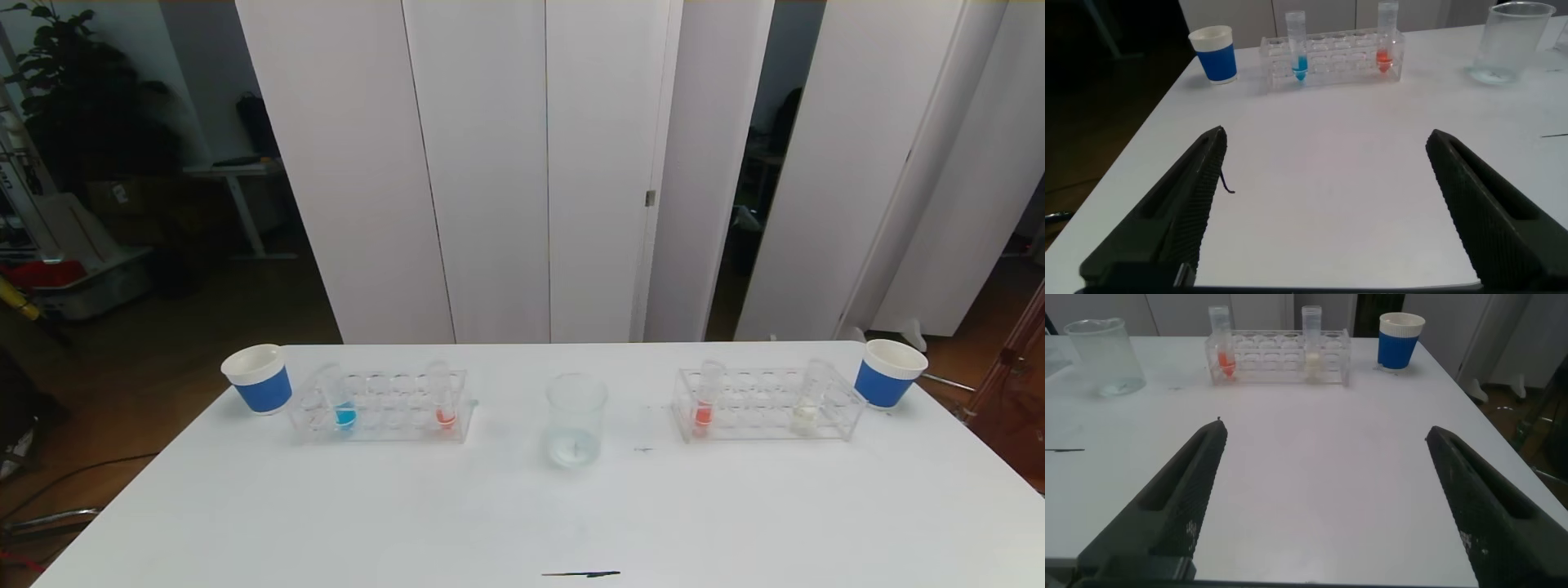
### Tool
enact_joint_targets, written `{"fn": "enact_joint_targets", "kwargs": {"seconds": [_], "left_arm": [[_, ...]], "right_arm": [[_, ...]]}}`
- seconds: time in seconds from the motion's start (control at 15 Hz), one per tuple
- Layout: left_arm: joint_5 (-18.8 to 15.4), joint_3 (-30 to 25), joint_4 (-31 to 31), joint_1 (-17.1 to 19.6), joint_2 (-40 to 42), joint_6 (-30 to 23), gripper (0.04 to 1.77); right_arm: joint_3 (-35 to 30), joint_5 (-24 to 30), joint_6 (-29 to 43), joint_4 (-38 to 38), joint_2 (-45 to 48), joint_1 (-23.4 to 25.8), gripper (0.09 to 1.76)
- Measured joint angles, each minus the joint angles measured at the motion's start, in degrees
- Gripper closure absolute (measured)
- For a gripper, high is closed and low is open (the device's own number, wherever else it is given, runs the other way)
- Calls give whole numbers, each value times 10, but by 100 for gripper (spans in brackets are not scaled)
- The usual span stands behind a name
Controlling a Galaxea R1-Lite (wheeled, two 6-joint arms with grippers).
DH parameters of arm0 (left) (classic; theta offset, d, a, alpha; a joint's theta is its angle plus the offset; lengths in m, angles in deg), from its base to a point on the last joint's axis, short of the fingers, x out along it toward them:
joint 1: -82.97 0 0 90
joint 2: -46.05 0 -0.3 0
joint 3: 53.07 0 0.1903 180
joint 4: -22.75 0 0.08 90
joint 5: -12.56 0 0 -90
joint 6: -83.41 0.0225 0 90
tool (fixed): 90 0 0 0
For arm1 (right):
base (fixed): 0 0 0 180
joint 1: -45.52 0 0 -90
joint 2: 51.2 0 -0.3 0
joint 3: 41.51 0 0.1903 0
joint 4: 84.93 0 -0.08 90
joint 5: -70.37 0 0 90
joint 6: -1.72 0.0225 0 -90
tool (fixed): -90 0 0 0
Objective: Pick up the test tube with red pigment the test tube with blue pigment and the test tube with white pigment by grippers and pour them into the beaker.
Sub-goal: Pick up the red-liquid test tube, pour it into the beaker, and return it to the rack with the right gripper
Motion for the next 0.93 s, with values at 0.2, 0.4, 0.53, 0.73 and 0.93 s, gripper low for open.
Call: {"fn": "enact_joint_targets", "kwargs": {"seconds": [0.2, 0.4, 0.53, 0.73, 0.93], "left_arm": [[0, 0, 0, 0, 0, 0, 7], [0, 0, 0, 0, 0, 0, 7], [0, 0, 0, 0, 0, 0, 7], [0, 0, 0, 0, 0, 0, 7], [0, 0, 0, 0, 0, 0, 7]], "right_arm": [[0, 0, -2, -3, 0, 0, 10], [17, 2, -1, -14, -1, 0, 10], [59, 2, -1, -37, -11, -2, 10], [136, 0, -1, -45, -66, -4, 10], [227, 0, 0, -41, -160, -9, 10]]}}
